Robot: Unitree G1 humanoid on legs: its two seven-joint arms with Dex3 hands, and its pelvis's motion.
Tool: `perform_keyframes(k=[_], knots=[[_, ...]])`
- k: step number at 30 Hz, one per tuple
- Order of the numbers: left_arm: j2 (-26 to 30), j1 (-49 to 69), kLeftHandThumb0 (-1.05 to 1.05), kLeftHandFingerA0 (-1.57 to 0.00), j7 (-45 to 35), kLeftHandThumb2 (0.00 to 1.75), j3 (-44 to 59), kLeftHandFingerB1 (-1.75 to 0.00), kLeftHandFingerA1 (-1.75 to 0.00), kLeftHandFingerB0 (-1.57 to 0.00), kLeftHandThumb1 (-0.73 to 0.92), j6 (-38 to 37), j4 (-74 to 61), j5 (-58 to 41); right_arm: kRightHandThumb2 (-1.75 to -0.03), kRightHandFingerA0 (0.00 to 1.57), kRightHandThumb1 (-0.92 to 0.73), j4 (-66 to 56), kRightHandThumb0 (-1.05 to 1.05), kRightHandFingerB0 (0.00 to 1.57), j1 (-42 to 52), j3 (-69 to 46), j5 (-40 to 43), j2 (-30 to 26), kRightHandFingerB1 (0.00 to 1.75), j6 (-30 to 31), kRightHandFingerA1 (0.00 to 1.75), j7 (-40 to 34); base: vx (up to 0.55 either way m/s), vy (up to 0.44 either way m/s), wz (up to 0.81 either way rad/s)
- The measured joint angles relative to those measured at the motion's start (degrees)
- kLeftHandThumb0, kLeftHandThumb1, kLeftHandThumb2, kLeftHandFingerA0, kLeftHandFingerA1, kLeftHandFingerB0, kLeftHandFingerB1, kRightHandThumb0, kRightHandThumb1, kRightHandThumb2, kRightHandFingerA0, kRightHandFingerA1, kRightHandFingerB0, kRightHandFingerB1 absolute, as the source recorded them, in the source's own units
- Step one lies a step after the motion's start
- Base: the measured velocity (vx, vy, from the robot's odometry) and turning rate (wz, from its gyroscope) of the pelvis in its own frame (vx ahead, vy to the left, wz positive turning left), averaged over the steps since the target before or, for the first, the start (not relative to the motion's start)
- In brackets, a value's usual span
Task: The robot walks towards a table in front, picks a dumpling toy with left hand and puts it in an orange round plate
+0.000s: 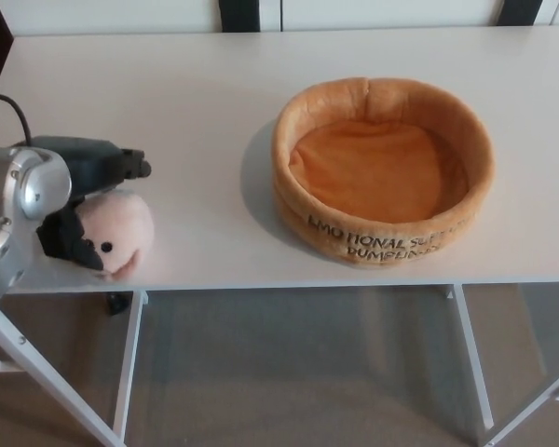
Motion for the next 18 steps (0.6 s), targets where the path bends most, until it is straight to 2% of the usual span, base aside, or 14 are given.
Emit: perform_keyframes(k=[4, 5, 6, 7, 8, 9, 10, 11, 12, 13, 14, 16, 17, 18], knots=[[-1.17, -0.02, -0.60, -0.49, -1.27, 0.69, -1.54, -0.20, -0.53, -0.04, 0.32, 1.77, 1.34, 1.25, -0.57, 0.82, -0.57, 0.21, -0.37, 0.38, -0.17, -0.03, 0.01, 0.00, 0.36, 0.01, 0.56, 1.05, 0.00, 0.000, 0.00], [-1.70, -0.03, -0.61, -0.62, -1.37, 0.53, -1.85, -0.27, -0.48, -0.07, 0.39, 2.46, 1.70, 1.69, -0.58, 0.83, -0.59, 0.23, -0.38, 0.38, -0.25, -0.03, 0.02, 0.00, 0.36, 0.01, 0.56, 1.40, 0.00, 0.000, 0.00], [-1.93, -0.03, -0.61, -0.62, -1.37, 0.53, -1.94, -0.27, -0.48, -0.07, 0.39, 2.76, 1.87, 1.91, -0.58, 0.83, -0.59, 0.23, -0.38, 0.38, -0.26, -0.04, 0.02, 0.00, 0.36, 0.00, 0.56, 1.53, 0.00, 0.000, 0.00], [-2.35, -0.02, -0.61, -0.58, -1.34, 0.68, -2.10, -0.31, -0.56, -0.07, 0.38, 3.20, 2.19, 2.23, -0.59, 0.81, -0.60, 0.25, -0.40, 0.34, -0.26, -0.04, 0.02, 0.00, 0.36, 0.00, 0.56, 1.72, 0.00, 0.000, 0.00], [-2.80, -0.02, -0.61, -0.58, -1.19, 0.68, -2.22, -0.31, -0.56, -0.07, 0.38, 3.53, 2.55, 2.44, -0.59, 0.81, -0.60, 0.24, -0.40, 0.34, -0.28, -0.04, 0.02, -0.01, 0.36, 0.00, 0.56, 1.93, 0.00, 0.000, 0.00], [-3.07, 0.01, -0.46, -0.67, -1.00, 0.68, -2.36, -0.39, -0.76, -0.15, 0.37, 3.63, 2.79, 2.59, -0.59, 0.80, -0.61, 0.22, -0.40, 0.35, -0.31, -0.04, 0.01, 0.00, 0.36, 0.01, 0.55, 2.13, 0.00, 0.000, 0.00], [-3.35, 0.06, -0.29, -0.70, -0.72, 0.56, -2.61, -0.33, -0.89, -0.36, 0.53, 3.66, 3.06, 2.83, -0.58, 0.82, -0.61, 0.20, -0.40, 0.36, -0.37, -0.04, 0.01, -0.01, 0.36, 0.03, 0.56, 2.33, 0.00, 0.000, 0.00], [-3.53, 0.13, -0.29, -0.70, -0.46, 0.56, -2.73, -0.33, -0.89, -0.36, 0.53, 3.65, 3.22, 3.01, -0.58, 0.82, -0.61, 0.20, -0.40, 0.36, -0.41, -0.04, 0.01, -0.01, 0.36, 0.05, 0.56, 2.45, 0.00, 0.000, 0.00], [-3.80, 0.36, -0.18, -0.73, 0.14, 0.59, -2.72, -0.43, -0.82, -0.74, 0.62, 3.56, 3.51, 3.14, -0.58, 0.81, -0.61, 0.24, -0.41, 0.39, -0.51, -0.04, 0.01, -0.01, 0.36, 0.10, 0.56, 2.55, 0.00, 0.000, 0.00], [-4.30, 0.97, -0.18, -0.73, 1.69, 0.59, -2.46, -0.43, -0.82, -0.74, 0.62, 3.23, 3.88, 3.30, -0.58, 0.81, -0.61, 0.31, -0.41, 0.39, -0.64, -0.04, 0.00, -0.01, 0.36, 0.20, 0.56, 2.66, 0.00, 0.000, 0.00], [-4.49, 1.20, -0.26, -0.82, 2.25, 0.56, -2.33, -0.51, -0.83, -0.92, 0.55, 3.04, 3.99, 3.31, -0.58, 0.80, -0.62, 0.32, -0.45, 0.37, -0.67, -0.06, 0.01, -0.01, 0.35, 0.22, 0.56, 2.69, 0.00, 0.000, 0.00], [-5.37, 1.98, -0.26, -0.82, 4.95, 0.56, -1.91, -0.51, -0.83, -0.92, 0.55, 2.32, 4.73, 3.43, -0.58, 0.80, -0.62, 0.17, -0.45, 0.37, -0.68, -0.17, 0.04, -0.01, 0.35, 0.23, 0.56, 2.98, 0.00, 0.000, 0.00], [-5.90, 2.25, -0.25, -0.84, 6.11, 0.59, -1.78, -0.52, -0.75, -0.81, 0.62, 2.11, 5.11, 3.47, -0.58, 0.80, -0.62, 0.07, -0.46, 0.36, -0.69, -0.14, 0.02, -0.01, 0.36, 0.23, 0.57, 3.06, 0.00, 0.000, 0.00], [-6.43, 2.46, -0.25, -0.84, 7.30, 0.59, -1.66, -0.52, -0.75, -0.81, 0.62, 1.86, 5.51, 3.52, -0.58, 0.80, -0.62, -0.03, -0.46, 0.36, -0.69, -0.08, -0.02, -0.01, 0.36, 0.23, 0.57, 3.10, 0.00, 0.000, 0.00]])
